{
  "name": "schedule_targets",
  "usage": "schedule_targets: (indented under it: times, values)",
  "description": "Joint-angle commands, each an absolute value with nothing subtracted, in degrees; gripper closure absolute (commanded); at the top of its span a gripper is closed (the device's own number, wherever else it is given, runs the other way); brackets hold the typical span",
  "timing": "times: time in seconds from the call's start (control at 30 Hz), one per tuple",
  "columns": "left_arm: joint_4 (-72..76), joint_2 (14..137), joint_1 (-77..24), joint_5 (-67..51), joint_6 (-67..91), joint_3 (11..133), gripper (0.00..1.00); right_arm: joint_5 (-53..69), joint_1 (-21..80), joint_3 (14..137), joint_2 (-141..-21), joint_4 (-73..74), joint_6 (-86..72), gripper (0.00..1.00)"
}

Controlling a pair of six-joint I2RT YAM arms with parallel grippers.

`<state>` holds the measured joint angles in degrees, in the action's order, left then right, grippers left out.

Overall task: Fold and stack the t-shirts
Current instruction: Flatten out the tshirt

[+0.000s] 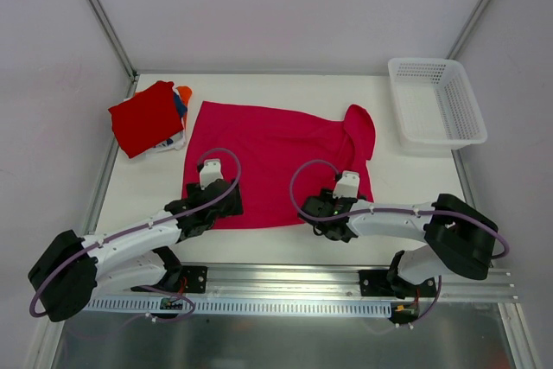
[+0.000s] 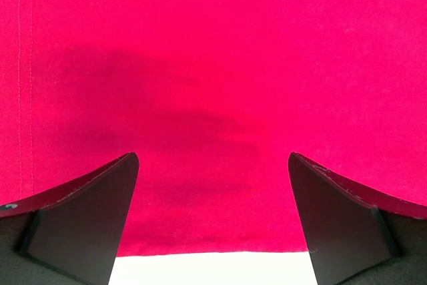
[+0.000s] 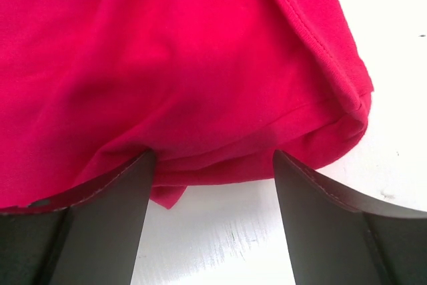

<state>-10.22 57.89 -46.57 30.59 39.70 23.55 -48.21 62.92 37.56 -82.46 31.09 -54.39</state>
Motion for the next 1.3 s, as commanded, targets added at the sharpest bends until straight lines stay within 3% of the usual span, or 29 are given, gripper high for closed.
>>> schedule_targets:
  times: [0.0,0.5,0.93,1.27]
  values:
    - [-9.5,58.9,-47.4,32.4,40.8,24.9,0.04,-45.2,63.1,35.9,-81.0,31.6,-55.6,0.25]
    - [-9.4,60.3,-48.3,33.9,40.8,25.2,0.04,-47.7,69.2,38.8,-76.6,45.5,-63.5,0.25]
    - [-9.4,60.0,-48.9,34.1,40.8,25.1,0.04,-49.7,69.2,37.7,-83.1,39.6,-62.5,0.28]
    - [-9.4,60.7,-49.2,34.8,40.7,25.5,0.04,-48.3,66.8,34.9,-83.6,29.5,-49.2,0.26]
